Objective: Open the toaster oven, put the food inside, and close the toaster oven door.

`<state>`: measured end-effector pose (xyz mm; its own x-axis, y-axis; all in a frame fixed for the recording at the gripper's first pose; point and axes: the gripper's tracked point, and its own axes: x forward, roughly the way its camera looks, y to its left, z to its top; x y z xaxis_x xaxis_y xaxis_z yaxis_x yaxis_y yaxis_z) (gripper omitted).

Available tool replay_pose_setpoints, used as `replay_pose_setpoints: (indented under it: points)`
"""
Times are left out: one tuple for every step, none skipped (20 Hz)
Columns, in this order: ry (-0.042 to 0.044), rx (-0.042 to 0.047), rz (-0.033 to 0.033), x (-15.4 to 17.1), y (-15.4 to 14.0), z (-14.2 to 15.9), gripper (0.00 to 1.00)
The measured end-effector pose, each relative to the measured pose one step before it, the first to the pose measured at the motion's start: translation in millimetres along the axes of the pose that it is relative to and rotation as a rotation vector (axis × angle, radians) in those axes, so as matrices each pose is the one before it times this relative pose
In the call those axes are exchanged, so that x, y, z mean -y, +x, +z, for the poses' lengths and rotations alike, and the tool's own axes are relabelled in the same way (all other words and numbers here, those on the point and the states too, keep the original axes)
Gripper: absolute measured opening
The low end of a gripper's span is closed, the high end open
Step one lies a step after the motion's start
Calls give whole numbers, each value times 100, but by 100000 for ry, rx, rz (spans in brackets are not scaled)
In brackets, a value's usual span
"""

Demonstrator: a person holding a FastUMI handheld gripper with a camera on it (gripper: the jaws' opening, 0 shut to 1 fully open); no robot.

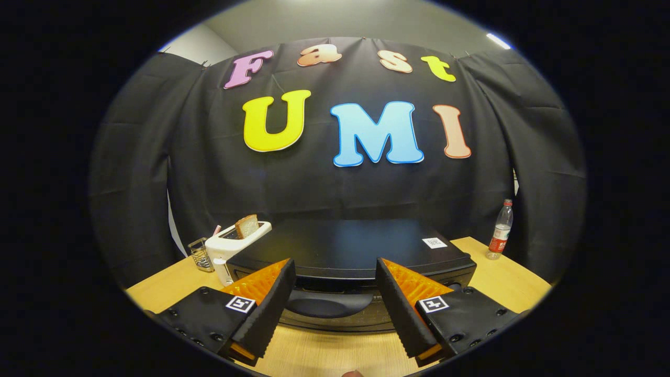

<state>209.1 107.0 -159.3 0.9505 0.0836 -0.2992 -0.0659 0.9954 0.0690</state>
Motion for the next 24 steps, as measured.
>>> replay_pose_setpoints:
  points:
    - [-188, -379, -159, -130, 190, -286, 97]
    - [-474, -152, -299, -97, 181, -139, 97]
    - [-627, -298, -418, -191, 334, -198, 97]
    - [-572, -478, -403, -102, 203, -233, 97]
    - [-510, -1082, -399, -2, 205, -509, 97]
    - [-545, -1848, -709, 23, 187, -647, 97]
    - [-478, -1837, -349, 28, -169, -673, 97]
    - [160, 3402, -1245, -17, -5, 622, 98]
    - [-732, -1147, -456, 45, -100, -392, 98]
    - [-314, 1519, -349, -80, -146, 268, 99]
    - [154, -490, -82, 50, 262, -261, 99]
    - [116, 498, 74, -17, -107, -109, 99]
    - [-74, -485, 218, -7, -417, -56, 99]
    - [-341, 467, 238, -24, -333, -29, 99]
    - [-374, -304, 317, -60, -530, -306, 100]
    - [-578, 323, 441, -116, -525, -310, 100]
    - [-535, -257, 568, -37, -587, -310, 100]
    - [-242, 36, 586, -69, -632, -285, 99]
    - [-109, -388, 668, -12, -568, -485, 99]
    - [60, -327, 579, -137, -557, -379, 99]
    - [-357, -506, 531, -105, -628, -474, 99]
    - [-1150, -146, 268, -62, -552, -394, 99]
    - [-1541, -166, 289, -97, -425, -390, 99]
    - [-1292, -382, 263, -167, -518, -332, 99]
